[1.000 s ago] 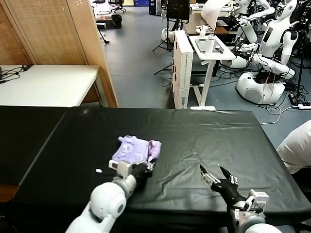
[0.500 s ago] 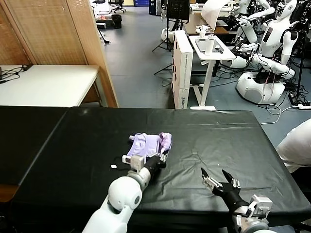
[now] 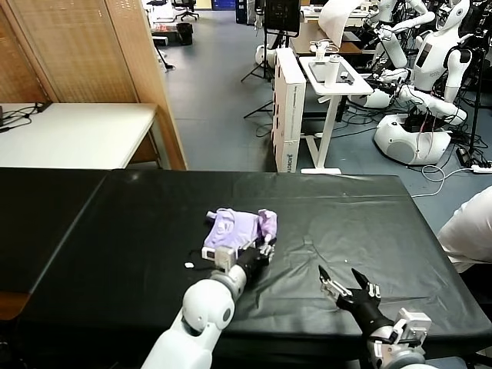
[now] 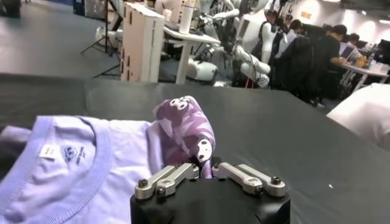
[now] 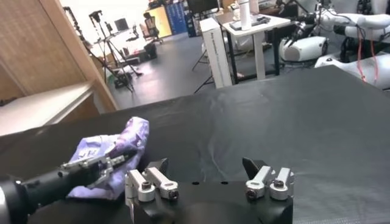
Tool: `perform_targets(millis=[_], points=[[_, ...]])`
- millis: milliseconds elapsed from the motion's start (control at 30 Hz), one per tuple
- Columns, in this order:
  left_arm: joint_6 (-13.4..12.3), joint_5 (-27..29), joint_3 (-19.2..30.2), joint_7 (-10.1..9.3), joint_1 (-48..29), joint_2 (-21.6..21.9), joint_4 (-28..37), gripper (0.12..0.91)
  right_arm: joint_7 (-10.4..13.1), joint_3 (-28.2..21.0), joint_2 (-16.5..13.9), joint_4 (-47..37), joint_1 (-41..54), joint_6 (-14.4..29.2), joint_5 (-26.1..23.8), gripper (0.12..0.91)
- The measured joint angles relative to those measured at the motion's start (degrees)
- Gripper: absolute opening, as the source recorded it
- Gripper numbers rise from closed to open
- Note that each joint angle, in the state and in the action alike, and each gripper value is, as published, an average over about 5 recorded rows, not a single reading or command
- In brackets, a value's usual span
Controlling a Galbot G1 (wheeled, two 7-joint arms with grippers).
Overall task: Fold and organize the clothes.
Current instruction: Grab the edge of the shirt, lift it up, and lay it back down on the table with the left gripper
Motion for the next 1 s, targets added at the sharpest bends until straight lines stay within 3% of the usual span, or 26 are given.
perform_targets(millis=[133, 233, 400, 567, 733, 1000], points=[[-1.59, -2.32, -0.11, -0.10, -0.03, -0.46, -0.38, 0.805, -0.53, 0.01, -0.21, -0.01, 0.07, 0.18, -0.19, 0.907], [-4.51, -4.70, -0.54, 0.46, 0.30, -0.49, -1.27, 0.891, -2.55, -0.14, -0.62, -0.35, 0.36, 1.40, -1.66, 0.907], [-7.80, -3.06, -2.13, 1.84, 1.47, 0.53, -3.97, 0.906, -7.62, -0.95, -1.94, -1.85, 1.73, 5.39, -6.44, 0.907], [-6.47, 4.04, -4.93, 2.75, 3.46, 3.69, -7.43, 0.907, -11.10, -2.30, -3.91, -4.30, 4.61, 8.67, -8.51, 0.907], [-5.51, 11.16, -8.68, 4.01, 6.46, 8.79, -9.78, 0.907, -12.53, -4.82, -5.44, -8.97, 9.16, 12.01, -13.22, 0.907], [-8.27, 22.18, -13.76, 5.46, 11.00, 14.09, -8.50, 0.907, -13.38, -11.52, -5.83, -18.34, 17.09, 13.85, -21.06, 0.907]])
